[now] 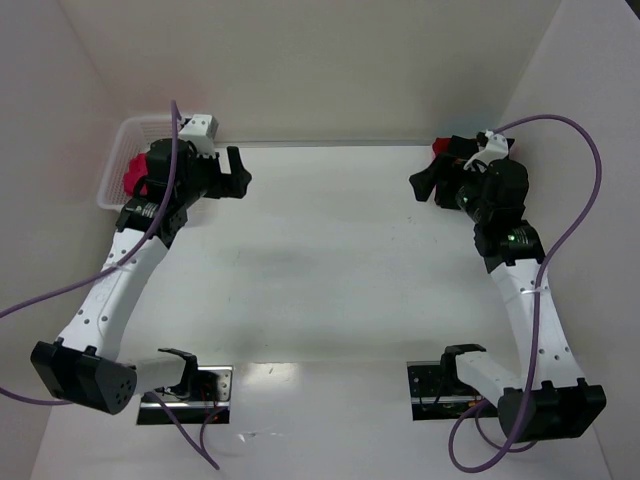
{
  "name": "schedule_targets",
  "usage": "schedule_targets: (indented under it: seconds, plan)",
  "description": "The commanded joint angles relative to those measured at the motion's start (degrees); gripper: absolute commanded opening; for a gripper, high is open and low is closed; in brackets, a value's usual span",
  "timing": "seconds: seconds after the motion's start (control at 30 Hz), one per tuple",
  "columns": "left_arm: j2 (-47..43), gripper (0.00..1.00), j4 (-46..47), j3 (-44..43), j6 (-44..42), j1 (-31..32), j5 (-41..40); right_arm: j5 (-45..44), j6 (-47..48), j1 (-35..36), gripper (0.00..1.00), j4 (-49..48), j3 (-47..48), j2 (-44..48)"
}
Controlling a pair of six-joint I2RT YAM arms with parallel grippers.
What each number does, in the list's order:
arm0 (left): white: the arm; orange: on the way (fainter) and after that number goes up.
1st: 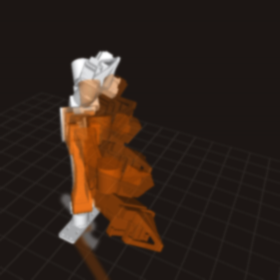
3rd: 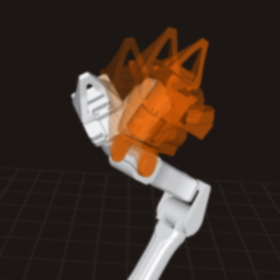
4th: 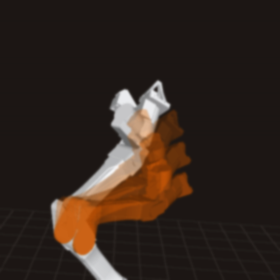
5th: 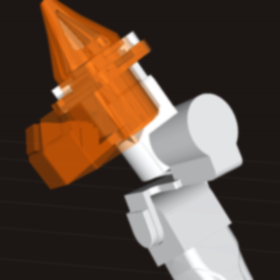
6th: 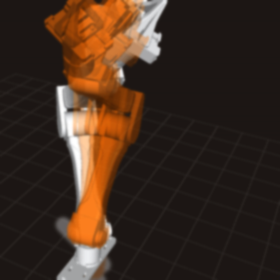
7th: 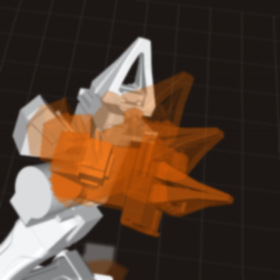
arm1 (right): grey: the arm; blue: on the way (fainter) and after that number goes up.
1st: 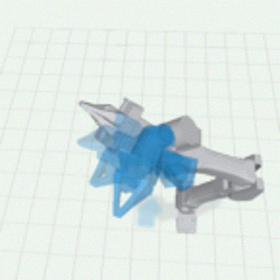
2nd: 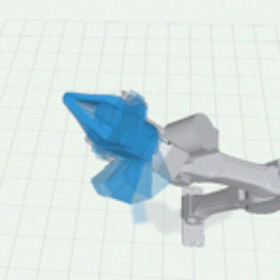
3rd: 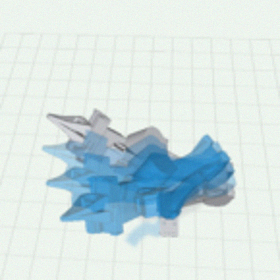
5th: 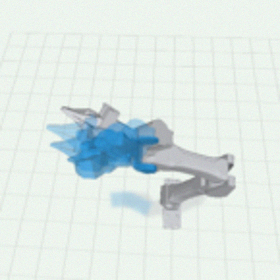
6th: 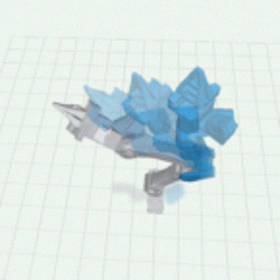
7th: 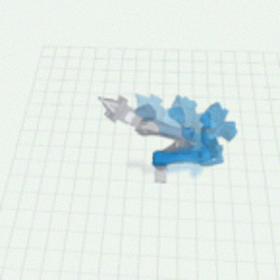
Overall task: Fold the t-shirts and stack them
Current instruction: Grab crumpled tshirt from bin with the left arm
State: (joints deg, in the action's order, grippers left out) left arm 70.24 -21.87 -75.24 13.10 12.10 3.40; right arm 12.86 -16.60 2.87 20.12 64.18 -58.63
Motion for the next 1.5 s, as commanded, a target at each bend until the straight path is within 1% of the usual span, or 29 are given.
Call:
schedule_targets:
  seconds: [0.0, 0.07, 0.1, 0.13, 0.17, 0.23, 0.33, 0.37, 0.4, 0.43, 0.47, 0.53, 0.6, 0.63, 0.7, 0.73, 0.8, 0.93, 0.97, 1.03, 1.13, 1.2, 1.23, 1.27, 1.3, 1.33, 1.37, 1.43, 1.47]
  plan:
    - [-2.3, 1.0, 2.4, 1.0, -2.0, 0.1, -0.8, 2.0, 2.6, 0.5, 1.0, -1.1, 1.9, 0.7]
    - [-2.3, 1.0, 2.4, 1.5, -2.0, 0.1, -1.5, 7.0, 5.0, 1.0, 1.0, -2.7, 1.9, 0.7]
    - [-2.3, 1.0, 2.4, 1.5, -2.0, 0.1, -1.6, 7.0, 5.0, 1.0, 1.0, -4.2, 1.2, 0.7]
    - [-1.6, 1.0, 2.4, 1.5, -2.0, 0.1, -1.6, 9.0, 5.0, 1.0, 1.0, -6.2, 0.3, 1.8]
    - [-1.0, 1.0, 1.7, 1.5, -2.0, 0.1, -3.2, 10.2, 4.4, 1.0, 1.0, -8.1, -1.3, 1.8]
    - [-1.0, 1.0, 1.0, 0.7, -1.4, 0.1, -4.4, 11.1, 3.2, 1.0, 1.0, -9.9, -0.6, 0.8]
    - [-1.0, 1.0, 1.0, 0.7, -0.7, 0.1, -8.8, 12.3, 5.3, 1.0, 1.0, -9.9, 2.8, -4.4]
    - [-0.1, 1.0, 0.4, -0.2, -0.2, 0.1, -13.3, 12.3, 5.4, 1.5, 1.0, -9.9, 2.8, -5.1]
    - [-0.1, 1.0, -0.6, -2.1, 1.1, 0.1, -15.5, 10.9, 4.7, 1.5, 1.0, -12.4, 2.8, -6.2]
    - [1.6, 1.0, -2.5, -3.5, 2.7, 0.1, -20.0, 9.6, 5.2, 1.5, 1.0, -11.9, 5.5, -8.8]
    - [1.7, 1.0, -2.5, -3.5, 2.7, -0.6, -22.4, 8.0, 5.2, 1.5, 1.0, -10.3, 8.6, -10.4]
    - [2.3, 1.0, -2.5, -4.1, 3.3, -0.6, -24.7, 7.4, 5.2, 1.5, 1.0, -9.7, 11.7, -13.9]
    - [3.6, 1.0, 0.2, -4.1, 3.3, -2.6, -26.4, 8.4, 4.4, 2.0, 1.0, -9.7, 15.3, -19.7]
    - [4.5, 1.0, 0.9, -4.1, 3.3, -3.5, -25.9, 8.4, 3.4, 2.7, 1.0, -10.5, 16.7, -20.9]
    - [6.6, 1.0, 1.6, -5.3, 5.8, -7.6, -21.7, 6.1, 3.4, 6.0, 1.0, -11.8, 18.8, -23.6]
    - [7.3, 1.0, 2.3, -5.4, 6.3, -9.2, -21.7, 5.3, 3.4, 6.0, 1.0, -11.8, 19.7, -24.6]
    - [10.6, 1.0, 3.4, -7.3, 7.0, -14.5, -18.1, 6.1, 3.4, 6.6, 1.0, -11.8, 20.8, -28.1]
    - [14.5, 1.0, 4.5, -9.7, 5.9, -18.2, -16.3, 6.9, 3.4, 6.6, 1.0, -11.9, 23.0, -31.5]
    - [16.8, 1.0, 4.5, -11.2, 5.9, -20.2, -14.2, 8.1, 3.4, 6.6, 1.0, -11.1, 23.7, -32.7]
    - [21.1, 1.0, 4.5, -13.2, 5.9, -22.6, -12.1, 8.1, 5.0, 6.6, 1.0, -9.8, 23.7, -32.7]
    - [26.6, 1.0, 4.5, -16.5, 4.7, -24.7, -11.5, 7.0, 6.8, 7.7, 1.0, -10.5, 22.2, -33.2]
    - [30.6, 1.0, 5.1, -19.0, 4.0, -25.4, -12.0, 6.4, 7.6, 8.2, 1.0, -8.5, 22.7, -34.0]
    - [35.5, 1.0, 5.1, -21.2, 4.0, -27.2, -12.0, 6.4, 7.6, 8.7, 1.0, -7.9, 22.7, -34.0]
    - [39.1, 1.0, 5.1, -23.3, 5.1, -28.9, -12.0, 5.8, 6.4, 9.3, 1.0, -9.3, 20.9, -32.4]
    - [40.8, 1.0, 5.1, -25.7, 5.1, -29.8, -10.9, 5.8, 5.9, 10.0, 1.0, -10.8, 19.6, -31.6]
    - [42.2, 1.0, 5.1, -25.7, 5.8, -30.5, -10.9, 5.8, 5.1, 10.0, 1.0, -10.8, 19.6, -31.0]
    - [44.9, 1.0, 5.1, -27.8, 6.3, -31.9, -9.8, 4.0, 4.2, 10.7, 1.0, -11.5, 19.6, -29.9]
    - [47.1, 1.0, 5.1, -30.2, 6.3, -32.6, -9.8, 4.0, 2.7, 10.7, 1.0, -11.5, 19.6, -29.1]
    - [49.6, 1.0, 5.1, -32.7, 6.8, -32.6, -11.2, 3.1, 2.7, 10.7, 1.0, -10.0, 19.6, -28.6]
